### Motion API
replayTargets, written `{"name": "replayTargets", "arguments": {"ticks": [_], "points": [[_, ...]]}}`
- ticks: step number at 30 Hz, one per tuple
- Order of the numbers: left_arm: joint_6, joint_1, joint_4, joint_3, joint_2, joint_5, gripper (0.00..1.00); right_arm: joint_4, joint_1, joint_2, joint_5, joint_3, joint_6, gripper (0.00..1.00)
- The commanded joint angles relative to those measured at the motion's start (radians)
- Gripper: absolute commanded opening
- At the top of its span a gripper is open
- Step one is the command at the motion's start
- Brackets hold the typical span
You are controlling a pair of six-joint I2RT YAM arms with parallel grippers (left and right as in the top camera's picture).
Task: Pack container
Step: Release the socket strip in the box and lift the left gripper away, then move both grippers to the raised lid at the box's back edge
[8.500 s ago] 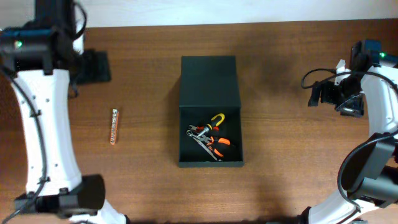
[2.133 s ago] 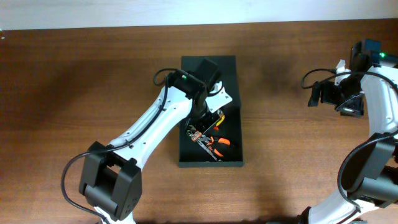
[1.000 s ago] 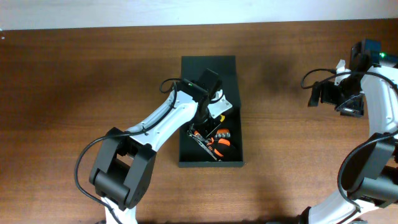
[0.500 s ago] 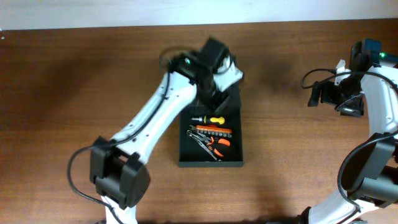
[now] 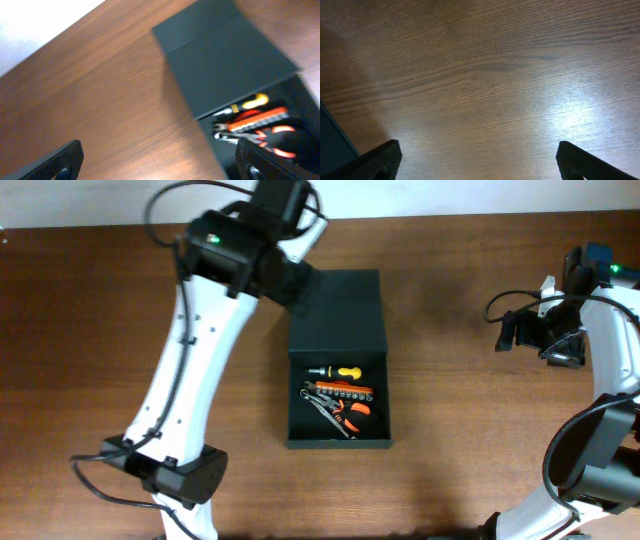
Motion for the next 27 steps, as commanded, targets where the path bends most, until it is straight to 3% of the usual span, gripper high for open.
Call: {"name": "replayTargets", "arguments": {"ticks": [1,6,13,17,22,27], "points": [[-0.084,0.088,-0.036,0.02,-0.078,-0.059,0.99,0.003,-0.001,-0.008,0.002,-0.002,0.001,0.99],[-0.188,0.253,-0.09,0.02,-0.111,-0.039,0.99,0.003,-0.001,-0.008,0.002,-0.002,0.001,0.99],[-0.189,0.451,-0.092,0.004,-0.107,0.203,0.99,0.003,-0.001,-0.008,0.002,-0.002,0.001,0.99],[-0.174,0.505,-0.093,-0.026,-0.092,0.284,0.99,0.003,-0.001,-0.008,0.002,-0.002,0.001,0.99],[-0.166,0.532,-0.085,-0.136,-0.068,0.347,0.99,0.121,-0.001,-0.008,-0.083,-0.002,0.036,0.99],[-0.094,0.532,0.039,-0.356,-0.027,0.585,0.99,0.165,-0.001,-0.008,-0.27,-0.002,0.05,0.99]]}}
